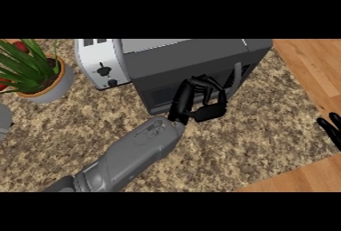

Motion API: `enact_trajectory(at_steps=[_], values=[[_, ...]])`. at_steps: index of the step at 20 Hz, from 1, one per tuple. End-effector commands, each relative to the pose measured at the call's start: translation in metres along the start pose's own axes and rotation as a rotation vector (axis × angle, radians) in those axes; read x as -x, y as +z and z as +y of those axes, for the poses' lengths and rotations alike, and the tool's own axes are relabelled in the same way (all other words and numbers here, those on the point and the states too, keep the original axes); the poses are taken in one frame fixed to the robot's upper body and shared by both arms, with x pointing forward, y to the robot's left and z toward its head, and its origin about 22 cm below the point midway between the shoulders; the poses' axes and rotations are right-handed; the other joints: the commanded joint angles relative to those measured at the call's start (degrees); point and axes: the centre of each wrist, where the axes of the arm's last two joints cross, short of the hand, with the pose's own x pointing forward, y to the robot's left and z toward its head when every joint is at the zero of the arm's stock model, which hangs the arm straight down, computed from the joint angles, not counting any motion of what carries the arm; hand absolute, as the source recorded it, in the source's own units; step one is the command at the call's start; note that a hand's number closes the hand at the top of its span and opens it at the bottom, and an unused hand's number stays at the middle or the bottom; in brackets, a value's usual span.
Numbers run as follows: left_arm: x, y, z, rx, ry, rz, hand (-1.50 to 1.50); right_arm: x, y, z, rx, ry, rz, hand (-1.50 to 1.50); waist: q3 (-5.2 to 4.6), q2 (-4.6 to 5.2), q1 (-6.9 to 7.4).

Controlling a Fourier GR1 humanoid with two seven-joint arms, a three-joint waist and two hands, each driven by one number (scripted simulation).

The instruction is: Pick up the milk, place it into the microwave and close the microwave

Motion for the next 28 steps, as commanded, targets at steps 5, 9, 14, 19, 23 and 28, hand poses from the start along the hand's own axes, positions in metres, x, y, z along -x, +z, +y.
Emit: enact_trajectory(at_steps=[5,9,14,19,23,28], values=[[0.002,-0.018,0.019,-0.149,-0.007,0.005,1.5,-0.011,-0.007,0.001,-0.062,0.0,-0.012,-1.5,-0.1,1.0,-0.75],[0.003,-0.019,0.019,-0.164,-0.008,-0.028,1.5,-0.01,-0.007,0.005,-0.083,-0.029,-0.019,-1.5,-0.05,0.91,-0.76],[0.0,-0.02,0.018,-0.174,0.006,-0.048,1.5,-0.013,-0.01,0.006,-0.123,-0.041,-0.03,-1.5,-0.01,1.42,-1.36],[0.004,-0.019,0.019,-0.185,0.001,-0.062,1.5,-0.017,-0.013,0.01,-0.153,-0.05,-0.028,-1.5,-0.06,1.33,-1.33],[0.005,-0.018,0.019,-0.181,0.014,-0.07,1.5,-0.022,-0.015,0.01,-0.177,-0.044,-0.029,-1.5,-0.1,1.55,-1.67],[0.003,-0.021,0.019,-0.197,0.02,-0.076,1.5,-0.022,-0.013,0.01,-0.162,-0.051,-0.027,-1.5,-0.01,1.74,-1.77]])
